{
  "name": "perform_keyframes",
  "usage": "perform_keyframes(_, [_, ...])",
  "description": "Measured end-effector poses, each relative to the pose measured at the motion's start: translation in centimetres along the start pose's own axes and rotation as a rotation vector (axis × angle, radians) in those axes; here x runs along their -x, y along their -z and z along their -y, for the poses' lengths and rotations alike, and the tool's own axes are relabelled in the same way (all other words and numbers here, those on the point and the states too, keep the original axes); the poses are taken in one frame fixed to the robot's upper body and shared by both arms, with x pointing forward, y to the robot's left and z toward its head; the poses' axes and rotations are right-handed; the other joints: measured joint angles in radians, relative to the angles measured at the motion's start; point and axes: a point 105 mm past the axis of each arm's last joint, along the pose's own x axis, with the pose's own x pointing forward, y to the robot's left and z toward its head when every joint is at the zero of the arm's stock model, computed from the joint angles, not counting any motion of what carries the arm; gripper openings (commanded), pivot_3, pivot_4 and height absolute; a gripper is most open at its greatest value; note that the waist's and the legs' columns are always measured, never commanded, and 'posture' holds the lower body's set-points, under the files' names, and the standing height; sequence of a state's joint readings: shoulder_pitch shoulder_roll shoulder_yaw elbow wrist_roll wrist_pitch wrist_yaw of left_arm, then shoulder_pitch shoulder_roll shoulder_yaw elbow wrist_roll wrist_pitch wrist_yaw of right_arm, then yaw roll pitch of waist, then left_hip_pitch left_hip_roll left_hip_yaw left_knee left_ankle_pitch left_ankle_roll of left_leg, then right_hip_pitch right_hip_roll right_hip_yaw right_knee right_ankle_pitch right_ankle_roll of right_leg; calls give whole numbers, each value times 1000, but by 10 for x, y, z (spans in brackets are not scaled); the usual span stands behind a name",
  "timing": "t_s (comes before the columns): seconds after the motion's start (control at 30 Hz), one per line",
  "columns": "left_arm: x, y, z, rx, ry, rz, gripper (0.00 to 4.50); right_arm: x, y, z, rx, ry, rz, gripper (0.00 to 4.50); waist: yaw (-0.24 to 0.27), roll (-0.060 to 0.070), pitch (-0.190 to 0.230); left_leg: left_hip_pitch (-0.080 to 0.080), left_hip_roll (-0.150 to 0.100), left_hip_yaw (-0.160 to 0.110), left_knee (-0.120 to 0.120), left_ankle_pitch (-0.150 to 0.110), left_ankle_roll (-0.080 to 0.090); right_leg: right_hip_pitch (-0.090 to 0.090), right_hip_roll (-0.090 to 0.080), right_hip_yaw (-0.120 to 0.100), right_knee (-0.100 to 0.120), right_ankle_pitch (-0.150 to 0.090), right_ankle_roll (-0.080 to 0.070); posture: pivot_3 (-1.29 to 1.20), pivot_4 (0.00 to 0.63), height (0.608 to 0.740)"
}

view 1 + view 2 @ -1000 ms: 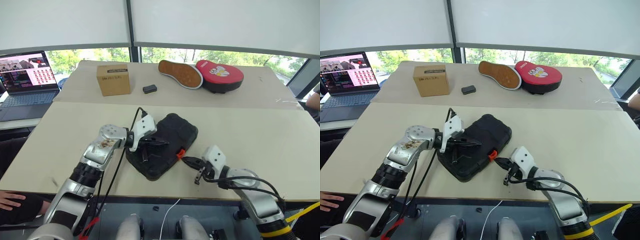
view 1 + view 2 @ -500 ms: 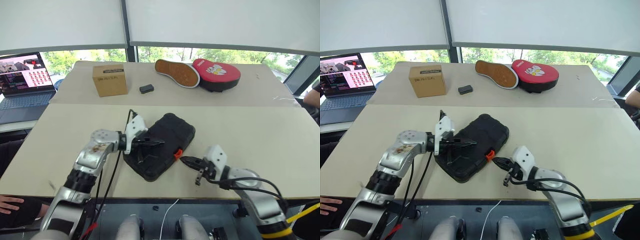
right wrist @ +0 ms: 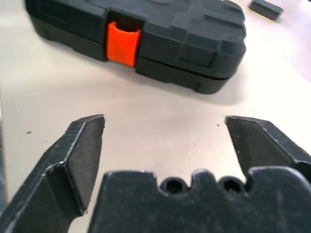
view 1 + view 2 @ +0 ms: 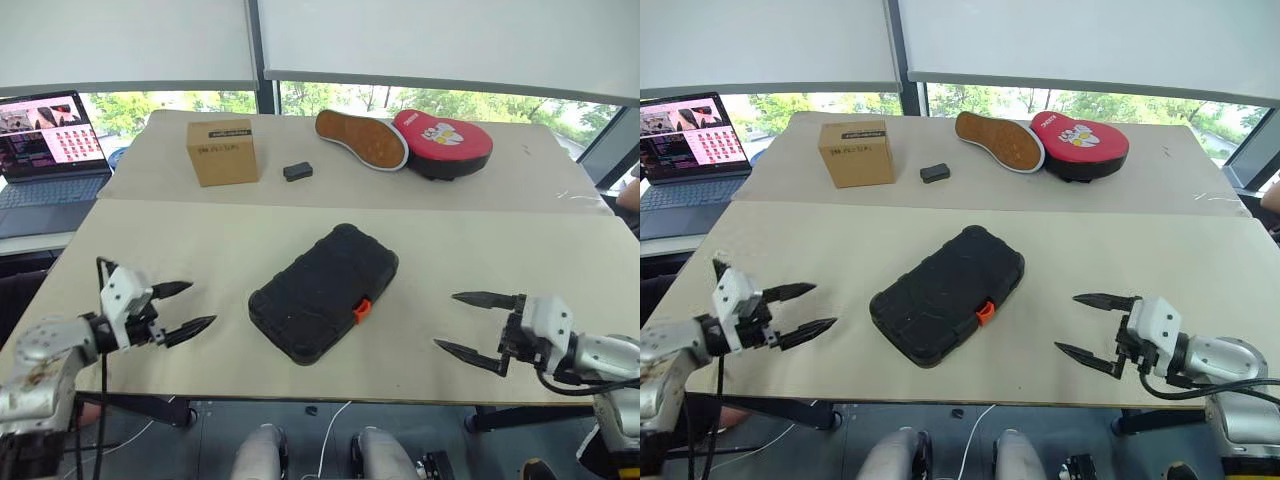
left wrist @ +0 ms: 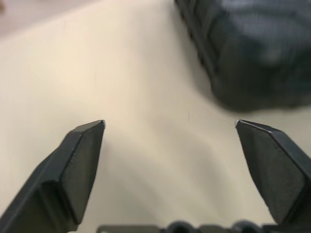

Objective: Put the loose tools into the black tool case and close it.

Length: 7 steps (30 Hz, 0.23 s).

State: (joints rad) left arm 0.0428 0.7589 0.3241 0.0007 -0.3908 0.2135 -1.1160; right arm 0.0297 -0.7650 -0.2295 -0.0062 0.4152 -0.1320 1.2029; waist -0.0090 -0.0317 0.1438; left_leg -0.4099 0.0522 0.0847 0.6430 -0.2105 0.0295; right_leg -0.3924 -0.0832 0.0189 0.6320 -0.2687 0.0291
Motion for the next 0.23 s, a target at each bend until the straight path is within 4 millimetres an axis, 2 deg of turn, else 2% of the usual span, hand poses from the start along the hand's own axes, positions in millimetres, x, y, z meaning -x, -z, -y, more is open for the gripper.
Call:
perform_keyframes(0.1, [9, 10, -2, 22, -62, -22, 4500, 3, 4, 11, 20, 2, 2, 4462, 3, 0, 1, 0, 0, 0, 0, 0, 0, 0, -4, -2, 0, 0, 0, 0, 150, 740])
perform_keyframes(0.23, [9, 5, -8, -39, -137, 17, 4500, 4, 8, 19, 31, 9, 2, 4462, 12, 0, 1, -1, -1, 0, 0, -1, -2, 0, -10, -3, -1, 0, 0, 0, 150, 740])
